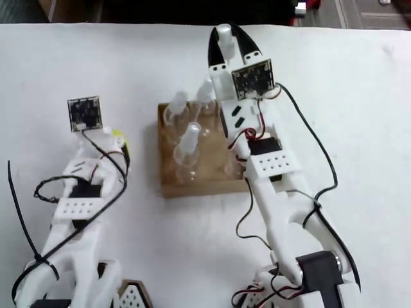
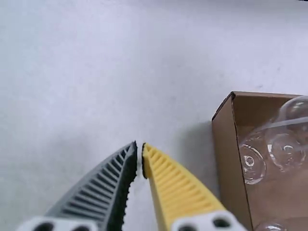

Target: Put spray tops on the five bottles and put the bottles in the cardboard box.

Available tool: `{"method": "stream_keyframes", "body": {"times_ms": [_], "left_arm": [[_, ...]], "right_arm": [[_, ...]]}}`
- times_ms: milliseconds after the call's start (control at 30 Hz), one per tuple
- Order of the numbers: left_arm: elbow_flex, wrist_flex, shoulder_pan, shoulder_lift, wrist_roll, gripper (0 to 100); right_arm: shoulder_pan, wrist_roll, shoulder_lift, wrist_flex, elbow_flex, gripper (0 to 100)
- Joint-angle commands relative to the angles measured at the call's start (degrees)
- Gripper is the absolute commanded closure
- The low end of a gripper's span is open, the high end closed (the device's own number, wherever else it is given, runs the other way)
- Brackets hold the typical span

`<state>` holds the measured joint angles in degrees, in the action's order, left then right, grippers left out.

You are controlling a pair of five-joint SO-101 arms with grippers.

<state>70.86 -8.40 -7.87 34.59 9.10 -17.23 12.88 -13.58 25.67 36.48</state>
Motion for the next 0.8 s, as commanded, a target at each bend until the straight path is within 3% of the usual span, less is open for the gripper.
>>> {"method": "stream_keyframes", "body": {"times_ms": [0, 500, 767], "left_arm": [[-0.3, 1.3, 0.7, 2.0, 0.1, 98], [-0.3, 1.3, 0.8, 2.0, 0.1, 98], [-0.3, 1.3, 0.9, 2.0, 0.1, 98]], "right_arm": [[0.0, -0.4, 0.0, 1.3, -3.0, 98.2], [2.8, -0.5, 0.3, 5.1, 2.8, 98.2], [5.3, -12.6, 0.3, 14.0, 9.9, 98.2]]}}
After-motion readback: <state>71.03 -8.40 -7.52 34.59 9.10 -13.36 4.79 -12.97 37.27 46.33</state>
